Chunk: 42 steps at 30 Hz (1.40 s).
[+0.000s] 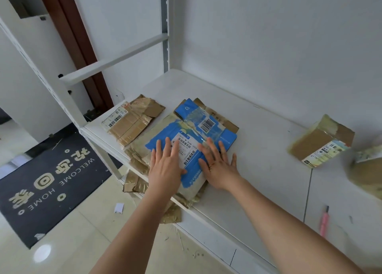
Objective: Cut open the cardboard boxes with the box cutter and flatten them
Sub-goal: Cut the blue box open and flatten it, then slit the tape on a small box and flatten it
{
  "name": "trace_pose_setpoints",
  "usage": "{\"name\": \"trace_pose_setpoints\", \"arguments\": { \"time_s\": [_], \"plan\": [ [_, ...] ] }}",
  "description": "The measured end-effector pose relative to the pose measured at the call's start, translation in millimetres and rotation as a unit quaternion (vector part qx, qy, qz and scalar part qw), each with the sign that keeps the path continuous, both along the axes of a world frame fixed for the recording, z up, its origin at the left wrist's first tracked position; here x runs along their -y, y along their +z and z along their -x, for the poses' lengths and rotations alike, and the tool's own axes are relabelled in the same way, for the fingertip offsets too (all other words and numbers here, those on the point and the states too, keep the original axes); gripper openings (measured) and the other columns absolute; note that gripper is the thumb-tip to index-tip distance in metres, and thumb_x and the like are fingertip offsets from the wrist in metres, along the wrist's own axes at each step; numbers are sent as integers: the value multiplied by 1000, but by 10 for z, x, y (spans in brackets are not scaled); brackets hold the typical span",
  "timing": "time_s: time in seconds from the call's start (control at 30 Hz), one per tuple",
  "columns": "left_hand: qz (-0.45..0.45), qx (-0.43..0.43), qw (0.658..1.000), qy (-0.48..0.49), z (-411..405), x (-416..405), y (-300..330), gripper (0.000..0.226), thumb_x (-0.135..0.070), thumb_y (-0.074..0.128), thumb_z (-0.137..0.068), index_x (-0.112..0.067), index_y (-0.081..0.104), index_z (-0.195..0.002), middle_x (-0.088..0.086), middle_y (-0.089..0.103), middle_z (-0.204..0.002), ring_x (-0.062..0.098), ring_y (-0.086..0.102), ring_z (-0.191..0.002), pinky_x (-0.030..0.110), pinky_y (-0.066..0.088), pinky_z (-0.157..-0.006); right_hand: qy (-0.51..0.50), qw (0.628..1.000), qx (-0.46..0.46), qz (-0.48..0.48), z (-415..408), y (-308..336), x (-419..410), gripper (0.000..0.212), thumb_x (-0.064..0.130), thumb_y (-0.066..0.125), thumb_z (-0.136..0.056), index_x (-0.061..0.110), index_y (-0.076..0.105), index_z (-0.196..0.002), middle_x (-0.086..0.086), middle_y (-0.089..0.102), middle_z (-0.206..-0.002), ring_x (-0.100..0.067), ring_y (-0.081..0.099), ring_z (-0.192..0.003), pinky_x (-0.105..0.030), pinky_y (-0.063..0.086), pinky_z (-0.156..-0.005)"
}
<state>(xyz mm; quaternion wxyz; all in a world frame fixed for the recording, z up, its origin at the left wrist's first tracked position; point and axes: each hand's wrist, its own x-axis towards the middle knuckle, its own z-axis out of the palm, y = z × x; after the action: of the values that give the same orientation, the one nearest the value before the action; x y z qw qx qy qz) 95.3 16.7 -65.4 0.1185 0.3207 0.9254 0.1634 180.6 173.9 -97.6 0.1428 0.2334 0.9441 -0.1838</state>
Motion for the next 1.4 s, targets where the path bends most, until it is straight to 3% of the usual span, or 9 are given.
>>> {"name": "trace_pose_setpoints", "arguments": {
  "time_s": [0.2,0.4,0.57,0.7,0.8,0.93,1.1,1.23,1.4],
  "plan": [
    [90,104,990,-20,202,-118,71,90,-31,64,-92,-20,4,-157,7,-12,-164,34,-17,-148,51,-3,-120,-15,1000,14,11,80,74,4,54,53,12,-103,44,-6,-153,19,-32,-157,-19,-35,-144,-60,-14,-114],
    [115,20,993,24,17,-149,314,46,-7,65,-89,-6,46,-131,16,33,-146,39,26,-140,51,39,-109,4,997,-50,-51,-156,561,-108,63,41,44,-101,39,11,-154,6,-7,-165,-27,-10,-152,-60,-1,-119],
    [-19,22,999,-37,-290,-423,471,32,5,51,-86,-3,54,-118,14,46,-132,29,42,-122,42,41,-104,-216,932,-184,-226,-1123,822,-870,71,25,55,-94,23,19,-155,-7,0,-165,-37,3,-150,-56,13,-119],
    [-146,20,986,-83,-697,-790,626,29,4,46,-91,-7,60,-114,7,42,-138,26,51,-113,34,44,-85,-312,913,-136,-226,-1581,958,-1477,82,25,60,-93,23,9,-157,-5,-8,-166,-39,3,-150,-58,15,-118],
    [-178,12,975,-131,-954,-914,658,28,-1,46,-94,-10,63,-114,5,40,-145,26,51,-120,32,43,-89,-305,924,-96,-211,-1792,958,-1793,77,30,62,-92,26,18,-155,-5,-10,-165,-38,-1,-150,-57,17,-118],
    [-147,37,976,-158,-1137,-894,661,27,-5,47,-96,-13,63,-116,3,35,-153,21,57,-117,34,50,-91,-301,927,-165,-152,-1856,855,-1905,48,25,75,-84,17,53,-126,-12,-4,-165,-42,-2,-149,-57,17,-116],
    [-133,54,975,-168,-1207,-803,621,25,-6,49,-97,-14,64,-115,2,39,-149,18,59,-114,33,53,-88,-261,918,-286,-89,-1887,831,-1796,32,0,77,-73,7,56,-96,-20,41,-129,-41,48,-115,-39,41,-95],
    [-162,71,969,-171,-1226,-760,589,24,-7,53,-97,-16,64,-117,-1,50,-137,13,56,-114,18,40,-87,-298,902,-307,-57,-1985,900,-1548,40,17,81,-73,17,55,-104,-8,44,-119,-31,51,-101,-27,35,-84],
    [-204,146,960,-123,-1292,-675,526,44,-32,59,-96,-18,49,-137,-1,51,-135,13,54,-117,28,46,-96,-376,800,-377,277,-2216,1004,-854,38,41,78,-80,41,53,-108,3,68,-108,-13,69,-89,-27,52,-76]
  ]
}}
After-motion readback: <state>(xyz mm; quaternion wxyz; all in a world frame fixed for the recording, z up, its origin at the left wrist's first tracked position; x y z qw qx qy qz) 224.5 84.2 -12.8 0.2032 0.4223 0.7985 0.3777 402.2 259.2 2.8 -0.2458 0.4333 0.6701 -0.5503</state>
